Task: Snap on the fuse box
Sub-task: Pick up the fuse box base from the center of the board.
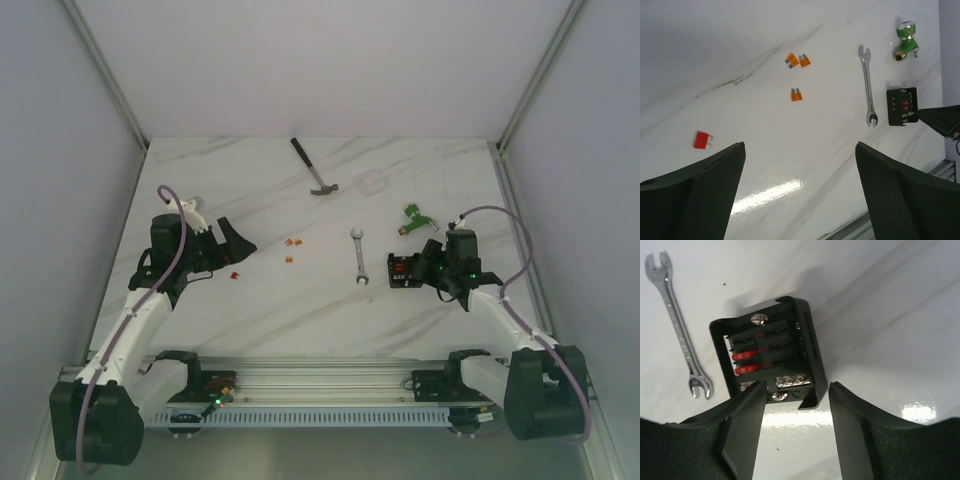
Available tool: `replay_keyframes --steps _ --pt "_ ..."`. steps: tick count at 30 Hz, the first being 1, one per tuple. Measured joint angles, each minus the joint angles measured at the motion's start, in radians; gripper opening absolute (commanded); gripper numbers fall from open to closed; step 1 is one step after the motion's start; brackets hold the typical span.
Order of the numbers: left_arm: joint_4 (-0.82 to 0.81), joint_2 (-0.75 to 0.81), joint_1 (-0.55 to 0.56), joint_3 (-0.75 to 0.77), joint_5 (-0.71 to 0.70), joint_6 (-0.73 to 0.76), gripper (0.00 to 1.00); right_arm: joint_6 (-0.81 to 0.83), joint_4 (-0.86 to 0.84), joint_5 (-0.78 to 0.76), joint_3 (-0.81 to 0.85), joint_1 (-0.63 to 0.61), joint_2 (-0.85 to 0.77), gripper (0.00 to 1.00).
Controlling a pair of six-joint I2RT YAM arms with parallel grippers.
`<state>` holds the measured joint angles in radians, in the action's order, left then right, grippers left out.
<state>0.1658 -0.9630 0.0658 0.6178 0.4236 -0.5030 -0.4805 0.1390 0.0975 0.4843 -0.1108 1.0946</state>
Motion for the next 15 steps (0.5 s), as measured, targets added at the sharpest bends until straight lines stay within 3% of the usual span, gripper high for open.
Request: replay_keyframes --steps 6,15 --pt "0.011 -0.007 0.0 0.0 0.013 0.004 1.0 0.053 0.028 -0.066 0.013 0.0 0.018 0.44" --pt "0.012 -0.035 0.0 0.0 0.034 0.005 1.0 0.112 0.001 -0.076 0.042 -0.001 0.086 0.37"
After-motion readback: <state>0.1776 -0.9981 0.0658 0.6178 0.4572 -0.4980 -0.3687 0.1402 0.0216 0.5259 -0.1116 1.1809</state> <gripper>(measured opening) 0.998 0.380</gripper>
